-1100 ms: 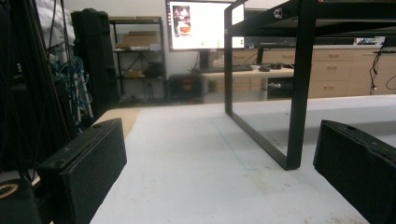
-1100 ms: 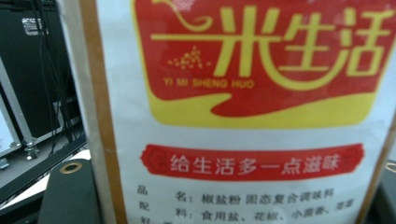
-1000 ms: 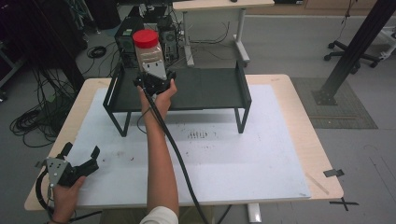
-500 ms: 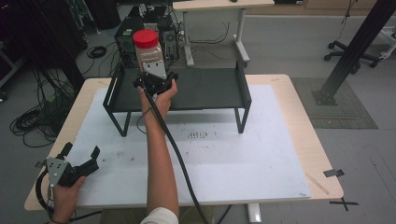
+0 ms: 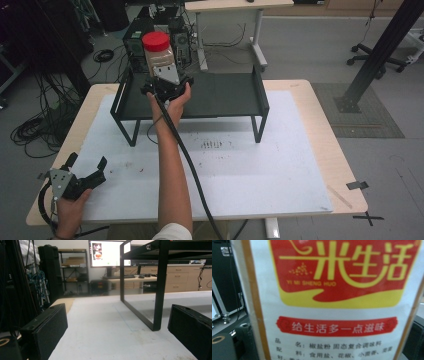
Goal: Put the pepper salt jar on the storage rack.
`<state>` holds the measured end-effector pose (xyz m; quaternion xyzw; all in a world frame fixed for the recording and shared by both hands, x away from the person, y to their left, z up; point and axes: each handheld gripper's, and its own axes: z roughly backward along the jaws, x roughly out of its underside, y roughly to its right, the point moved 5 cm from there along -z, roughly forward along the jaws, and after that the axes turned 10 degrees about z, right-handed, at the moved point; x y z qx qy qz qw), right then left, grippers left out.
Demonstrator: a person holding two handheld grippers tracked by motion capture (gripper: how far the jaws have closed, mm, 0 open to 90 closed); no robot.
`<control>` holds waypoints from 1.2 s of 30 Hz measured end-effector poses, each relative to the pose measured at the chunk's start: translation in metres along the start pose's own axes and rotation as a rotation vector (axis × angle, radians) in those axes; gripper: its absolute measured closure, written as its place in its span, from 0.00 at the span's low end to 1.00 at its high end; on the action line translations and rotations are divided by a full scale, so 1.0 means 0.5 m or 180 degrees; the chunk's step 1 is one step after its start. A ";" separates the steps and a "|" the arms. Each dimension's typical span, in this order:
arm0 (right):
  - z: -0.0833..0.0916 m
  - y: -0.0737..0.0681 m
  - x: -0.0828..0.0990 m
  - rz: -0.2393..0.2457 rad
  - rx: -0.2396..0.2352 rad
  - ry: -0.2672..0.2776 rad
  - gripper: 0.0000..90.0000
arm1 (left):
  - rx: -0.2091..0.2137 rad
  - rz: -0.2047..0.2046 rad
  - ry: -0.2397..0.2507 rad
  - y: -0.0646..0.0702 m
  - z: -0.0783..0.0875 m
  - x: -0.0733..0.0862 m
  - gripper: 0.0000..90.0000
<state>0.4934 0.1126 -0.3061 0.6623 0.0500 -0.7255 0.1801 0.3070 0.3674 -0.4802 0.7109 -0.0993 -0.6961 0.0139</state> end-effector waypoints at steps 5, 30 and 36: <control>0.001 -0.001 -0.001 -0.0024 -0.0025 0.0005 0.04 | -0.0003 -0.0006 -0.0007 0.000 0.000 0.000 0.03; 0.034 -0.003 -0.020 -0.0068 -0.0160 0.0016 0.03 | -0.0014 -0.0020 -0.0010 0.000 0.000 0.000 0.03; 0.047 -0.001 -0.022 -0.0102 -0.0250 0.0001 0.03 | -0.0017 -0.0017 -0.0009 0.000 0.000 0.000 0.03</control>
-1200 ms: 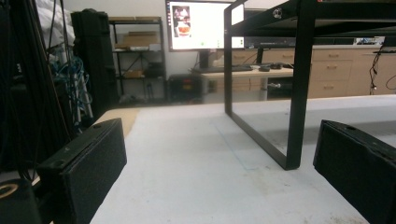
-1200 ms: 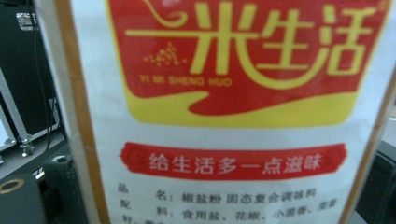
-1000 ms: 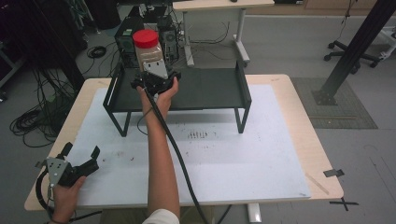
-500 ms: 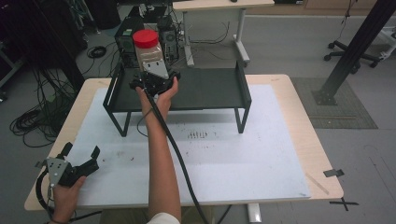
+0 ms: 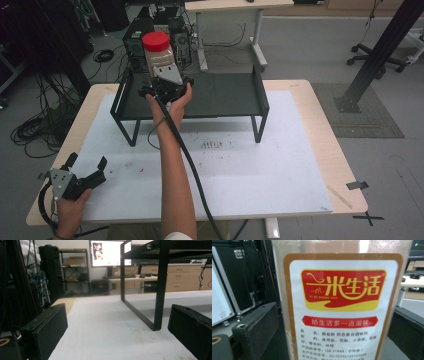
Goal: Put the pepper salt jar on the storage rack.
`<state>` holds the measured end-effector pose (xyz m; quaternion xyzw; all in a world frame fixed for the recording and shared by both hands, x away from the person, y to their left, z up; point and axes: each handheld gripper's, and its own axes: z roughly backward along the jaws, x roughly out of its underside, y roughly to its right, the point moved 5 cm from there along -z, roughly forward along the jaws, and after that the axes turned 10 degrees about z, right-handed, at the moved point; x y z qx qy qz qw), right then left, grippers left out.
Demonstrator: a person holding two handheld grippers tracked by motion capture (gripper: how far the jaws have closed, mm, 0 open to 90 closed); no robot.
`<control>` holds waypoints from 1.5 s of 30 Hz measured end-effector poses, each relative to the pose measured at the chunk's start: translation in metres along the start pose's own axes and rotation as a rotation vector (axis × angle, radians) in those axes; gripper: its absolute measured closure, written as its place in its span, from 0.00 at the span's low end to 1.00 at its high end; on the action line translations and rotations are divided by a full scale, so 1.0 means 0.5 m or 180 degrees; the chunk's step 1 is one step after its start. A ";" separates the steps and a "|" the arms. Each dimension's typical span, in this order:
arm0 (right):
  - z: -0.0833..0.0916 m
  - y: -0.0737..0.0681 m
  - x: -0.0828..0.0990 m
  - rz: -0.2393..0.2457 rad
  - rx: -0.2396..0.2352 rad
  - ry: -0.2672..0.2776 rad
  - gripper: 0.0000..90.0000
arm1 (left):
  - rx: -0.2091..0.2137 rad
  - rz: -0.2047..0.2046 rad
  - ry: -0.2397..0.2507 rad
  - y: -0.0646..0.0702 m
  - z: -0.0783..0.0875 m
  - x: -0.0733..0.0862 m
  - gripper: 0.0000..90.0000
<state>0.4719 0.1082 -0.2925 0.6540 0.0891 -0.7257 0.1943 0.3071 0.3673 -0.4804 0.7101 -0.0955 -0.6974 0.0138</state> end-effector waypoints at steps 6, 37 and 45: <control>0.015 0.002 0.003 -0.0034 -0.0094 -0.0011 0.04 | -0.0009 -0.0003 0.0001 0.000 0.000 0.000 0.03; 0.093 0.026 0.003 0.0082 -0.0325 0.0070 0.02 | -0.0036 -0.0002 -0.0016 0.000 -0.001 0.000 0.03; 0.117 0.042 0.009 0.0095 -0.0364 0.0095 0.02 | -0.0059 -0.0010 -0.0029 0.000 -0.001 0.001 0.03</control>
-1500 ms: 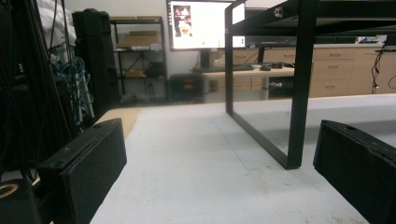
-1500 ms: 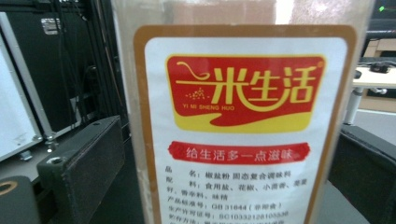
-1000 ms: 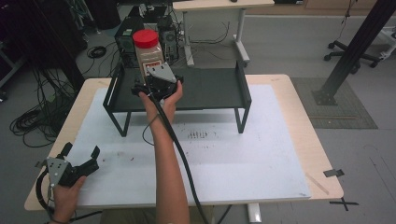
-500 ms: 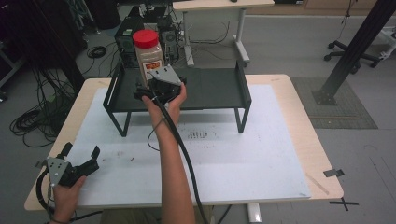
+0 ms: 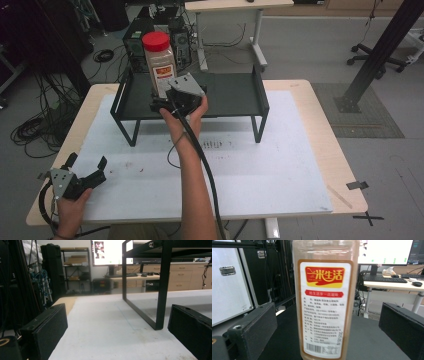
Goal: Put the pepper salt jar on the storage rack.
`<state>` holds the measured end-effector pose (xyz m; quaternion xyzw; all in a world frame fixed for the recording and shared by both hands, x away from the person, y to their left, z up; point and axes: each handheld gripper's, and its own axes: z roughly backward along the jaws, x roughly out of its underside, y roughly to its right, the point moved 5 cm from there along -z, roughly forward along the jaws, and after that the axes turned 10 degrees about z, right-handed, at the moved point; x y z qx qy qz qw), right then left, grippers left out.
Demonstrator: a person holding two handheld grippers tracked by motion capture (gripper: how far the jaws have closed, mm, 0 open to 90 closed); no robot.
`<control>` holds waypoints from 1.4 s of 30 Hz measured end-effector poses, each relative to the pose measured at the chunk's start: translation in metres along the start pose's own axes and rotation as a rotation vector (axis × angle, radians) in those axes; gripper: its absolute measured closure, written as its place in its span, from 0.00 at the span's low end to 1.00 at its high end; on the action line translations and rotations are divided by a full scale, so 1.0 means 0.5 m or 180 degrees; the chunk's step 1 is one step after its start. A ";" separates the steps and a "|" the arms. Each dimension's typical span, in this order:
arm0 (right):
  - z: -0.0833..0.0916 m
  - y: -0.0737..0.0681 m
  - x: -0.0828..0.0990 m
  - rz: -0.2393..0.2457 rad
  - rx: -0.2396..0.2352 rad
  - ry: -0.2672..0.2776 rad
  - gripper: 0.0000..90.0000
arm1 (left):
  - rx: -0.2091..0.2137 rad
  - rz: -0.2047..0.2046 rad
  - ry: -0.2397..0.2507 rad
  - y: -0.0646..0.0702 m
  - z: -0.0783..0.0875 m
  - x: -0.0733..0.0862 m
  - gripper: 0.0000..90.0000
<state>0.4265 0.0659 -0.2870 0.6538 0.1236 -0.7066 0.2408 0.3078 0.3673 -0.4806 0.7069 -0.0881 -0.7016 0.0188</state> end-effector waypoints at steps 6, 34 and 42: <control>0.027 0.020 0.009 0.0017 0.0052 0.0027 0.02 | -0.0003 -0.0017 -0.0012 0.000 0.000 0.000 0.03; 0.158 0.099 0.046 0.0005 0.0263 0.0102 0.02 | -0.0037 -0.0030 -0.0018 0.001 -0.001 0.000 0.03; 0.185 0.114 0.058 0.0028 0.0312 0.0116 0.02 | -0.0054 -0.0042 -0.0025 0.001 -0.001 0.001 0.04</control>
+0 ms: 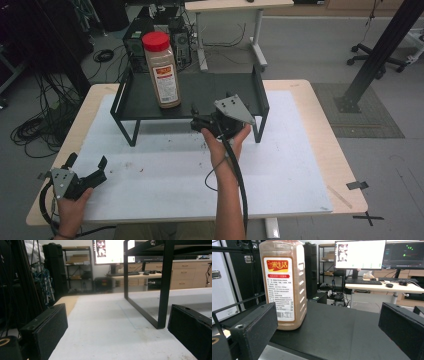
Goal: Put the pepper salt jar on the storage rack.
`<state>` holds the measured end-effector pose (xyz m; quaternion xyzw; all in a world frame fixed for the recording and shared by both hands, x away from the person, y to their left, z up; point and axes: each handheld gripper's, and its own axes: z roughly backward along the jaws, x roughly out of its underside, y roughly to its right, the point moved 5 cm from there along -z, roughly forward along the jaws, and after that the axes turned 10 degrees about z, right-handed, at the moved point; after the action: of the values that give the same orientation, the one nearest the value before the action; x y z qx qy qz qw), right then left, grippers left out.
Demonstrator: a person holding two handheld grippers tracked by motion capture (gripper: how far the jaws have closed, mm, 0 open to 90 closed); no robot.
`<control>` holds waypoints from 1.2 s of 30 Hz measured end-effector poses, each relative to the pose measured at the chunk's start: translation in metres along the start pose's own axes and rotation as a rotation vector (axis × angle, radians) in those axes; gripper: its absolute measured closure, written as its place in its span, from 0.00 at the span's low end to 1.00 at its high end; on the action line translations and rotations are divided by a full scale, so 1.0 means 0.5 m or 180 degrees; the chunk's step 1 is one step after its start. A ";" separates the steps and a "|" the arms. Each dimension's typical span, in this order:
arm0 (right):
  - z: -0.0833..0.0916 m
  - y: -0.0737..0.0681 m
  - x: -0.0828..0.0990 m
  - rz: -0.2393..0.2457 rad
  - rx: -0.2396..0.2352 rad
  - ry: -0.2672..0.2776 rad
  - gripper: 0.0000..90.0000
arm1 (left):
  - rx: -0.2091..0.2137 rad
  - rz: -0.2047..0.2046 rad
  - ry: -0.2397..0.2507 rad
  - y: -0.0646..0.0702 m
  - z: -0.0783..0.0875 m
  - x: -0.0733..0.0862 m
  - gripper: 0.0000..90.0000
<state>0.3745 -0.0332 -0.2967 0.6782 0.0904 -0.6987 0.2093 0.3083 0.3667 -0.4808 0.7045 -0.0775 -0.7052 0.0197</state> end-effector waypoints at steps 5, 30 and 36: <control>0.016 0.013 0.008 0.0011 0.0050 0.0009 0.02 | -0.0009 0.0001 -0.0002 0.000 0.000 0.000 0.04; 0.119 0.070 0.114 -0.0078 0.0361 -0.0051 0.00 | -0.0047 -0.0012 -0.0009 0.001 -0.001 0.000 0.03; 0.136 0.080 0.146 -0.0072 0.0432 -0.0059 0.00 | -0.0056 -0.0017 -0.0012 0.001 -0.001 0.000 0.04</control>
<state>0.3298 -0.1092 -0.3582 0.6833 0.0484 -0.7117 0.1558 0.3089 0.3661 -0.4809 0.7031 -0.0695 -0.7072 0.0239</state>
